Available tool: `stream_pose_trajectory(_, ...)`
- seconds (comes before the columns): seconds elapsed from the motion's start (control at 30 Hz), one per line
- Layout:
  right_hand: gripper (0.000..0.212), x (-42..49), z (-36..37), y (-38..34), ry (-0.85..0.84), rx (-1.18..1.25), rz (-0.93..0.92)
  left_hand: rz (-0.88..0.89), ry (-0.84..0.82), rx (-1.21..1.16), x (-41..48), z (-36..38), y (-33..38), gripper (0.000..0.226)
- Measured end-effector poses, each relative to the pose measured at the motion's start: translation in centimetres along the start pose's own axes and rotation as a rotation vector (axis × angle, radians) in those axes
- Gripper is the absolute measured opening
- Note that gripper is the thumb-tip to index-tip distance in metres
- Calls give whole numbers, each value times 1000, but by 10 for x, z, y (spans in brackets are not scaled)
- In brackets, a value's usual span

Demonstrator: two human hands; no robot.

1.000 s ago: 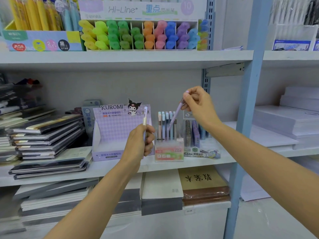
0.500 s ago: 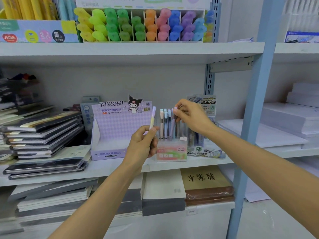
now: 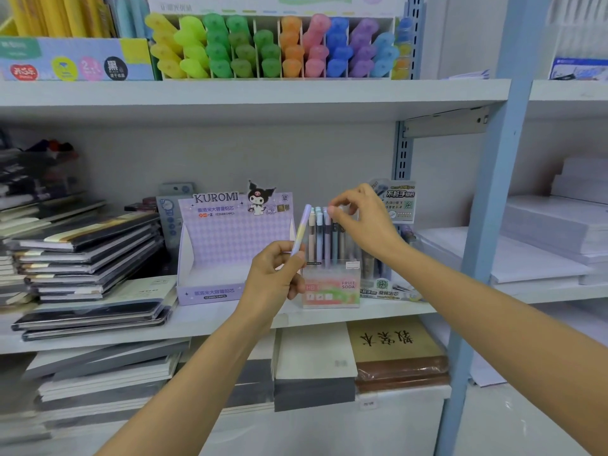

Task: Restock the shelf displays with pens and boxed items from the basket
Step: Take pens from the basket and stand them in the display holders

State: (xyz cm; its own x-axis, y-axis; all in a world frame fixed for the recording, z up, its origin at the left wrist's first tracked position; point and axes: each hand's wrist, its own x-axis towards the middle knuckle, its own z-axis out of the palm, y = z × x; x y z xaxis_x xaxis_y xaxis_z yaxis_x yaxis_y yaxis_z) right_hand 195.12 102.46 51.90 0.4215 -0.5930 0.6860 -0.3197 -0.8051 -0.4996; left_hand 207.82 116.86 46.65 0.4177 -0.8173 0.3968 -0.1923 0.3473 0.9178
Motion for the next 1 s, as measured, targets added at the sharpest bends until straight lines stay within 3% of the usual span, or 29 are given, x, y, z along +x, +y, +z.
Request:
stream_pose_trajectory(0.07, 23, -3, -7, -9, -29, 220, -5, 1, -1, -1, -1, 1, 1, 13)
stream_pose_trajectory(0.13, 27, -6, -13, -17, -162, 476, 20, 5, -6, 8, -2, 3, 3, 13)
stream_pose_trajectory(0.23, 21, -11, -17, -22, -329, 563, 13, 20, -13, 28, -4, 6, 8, 13)
stream_pose_trajectory(0.4, 6, -17, -25, -20, -195, 824, 76, -17, 70, -115, -5, 1, 16, 23)
stream_pose_trajectory(0.5, 8, -22, -31, -18, -184, 928, 134, -34, 123, -281, -6, -1, 20, 20)
stream_pose_trajectory(0.63, 23, -34, -34, -17, -326, 923, 186, -4, 166, -444, -9, 3, 23, 13)
stream_pose_trajectory(0.77, 14, -45, -32, -12, -533, 695, 131, 45, 148, -490, -12, 8, 28, 14)
stream_pose_trajectory(0.93, 20, -42, -31, -29, -255, 574, -19, 172, 58, -182, -17, 20, 34, 18)
stream_pose_trajectory(1.0, 21, -39, -30, -36, -251, 506, -71, 206, 36, -85, -19, 25, 34, 21)
